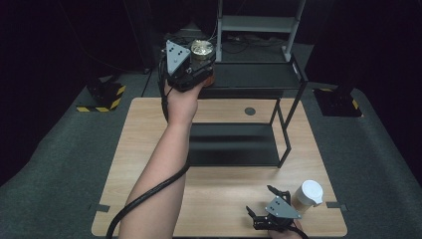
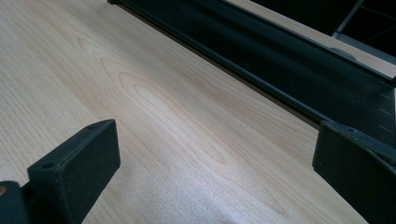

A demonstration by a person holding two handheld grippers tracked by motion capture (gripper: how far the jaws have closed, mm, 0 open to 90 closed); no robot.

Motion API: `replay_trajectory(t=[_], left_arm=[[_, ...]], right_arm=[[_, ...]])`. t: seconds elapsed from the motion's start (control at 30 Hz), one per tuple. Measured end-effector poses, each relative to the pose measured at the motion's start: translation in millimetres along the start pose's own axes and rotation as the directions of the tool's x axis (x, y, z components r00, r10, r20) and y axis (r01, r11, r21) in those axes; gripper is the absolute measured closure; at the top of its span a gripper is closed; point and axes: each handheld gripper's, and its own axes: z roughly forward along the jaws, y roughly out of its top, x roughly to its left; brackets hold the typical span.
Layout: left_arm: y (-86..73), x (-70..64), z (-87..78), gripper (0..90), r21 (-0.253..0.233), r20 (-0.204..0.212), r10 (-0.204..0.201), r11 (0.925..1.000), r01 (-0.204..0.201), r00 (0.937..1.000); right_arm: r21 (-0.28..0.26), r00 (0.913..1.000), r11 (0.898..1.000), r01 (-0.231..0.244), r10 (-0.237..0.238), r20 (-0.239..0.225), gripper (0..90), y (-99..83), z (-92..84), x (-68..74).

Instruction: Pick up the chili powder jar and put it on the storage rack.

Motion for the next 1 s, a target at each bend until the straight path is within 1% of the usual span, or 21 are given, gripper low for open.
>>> replay_trajectory(t=[0.1, 0.17, 0.23, 0.33, 0.47, 0.57, 0.63, 0.83, 1.0], left_arm=[[-2.0, -0.7, 0.7, 34.3, 0.001, -0.001, -0.001, 1.0000, 0.001, 1.0000], [-2.8, -1.4, 1.5, 34.2, 0.009, 0.000, 0.009, 0.9999, -0.009, 1.0000], [-3.8, -1.9, 2.4, 34.2, 0.012, 0.000, 0.011, 0.9999, -0.011, 0.9999], [-4.9, -1.9, 3.7, 34.2, 0.017, -0.003, 0.005, 0.9998, -0.005, 1.0000], [-6.6, -1.2, 4.6, 34.2, 0.012, -0.007, -0.011, 0.9999, 0.011, 0.9999], [-5.4, -0.2, 7.0, 34.1, 0.022, -0.007, -0.017, 0.9996, 0.017, 0.9998], [-4.9, 0.1, 7.6, 34.0, 0.027, -0.006, -0.013, 0.9995, 0.013, 0.9999], [-7.3, -1.3, 8.8, 33.6, 0.017, -0.011, -0.027, 0.9995, 0.028, 0.9996], [-6.5, -0.2, 7.4, 33.4, 0.022, -0.006, -0.026, 0.9994, 0.026, 0.9997]], right_arm=[[-0.001, 1.0000, 1.000, 0.002, -0.002, 0.000, 0.0, -0.2, 0.0, 0.1], [0.000, 1.0000, 1.000, 0.005, -0.005, 0.000, 0.0, 0.0, 0.1, 0.1], [-0.001, 1.0000, 1.000, 0.006, -0.006, 0.000, 0.0, -0.1, -0.1, 0.4], [-0.001, 1.0000, 1.000, 0.004, -0.004, 0.000, 0.0, -0.2, -0.1, 0.3], [-0.001, 1.0000, 1.000, 0.004, -0.004, 0.000, 0.0, -0.2, -0.1, 0.1], [-0.001, 1.0000, 1.000, 0.004, -0.004, 0.000, 0.0, -0.2, -0.1, 0.2], [-0.002, 1.0000, 1.000, 0.004, -0.004, 0.000, 0.0, -0.2, -0.1, 0.2], [-0.001, 1.0000, 1.000, 0.000, 0.000, -0.002, 0.0, -0.3, -0.1, -0.4], [0.000, 1.0000, 1.000, 0.003, -0.003, -0.003, 0.0, 0.0, 0.1, -0.7]])
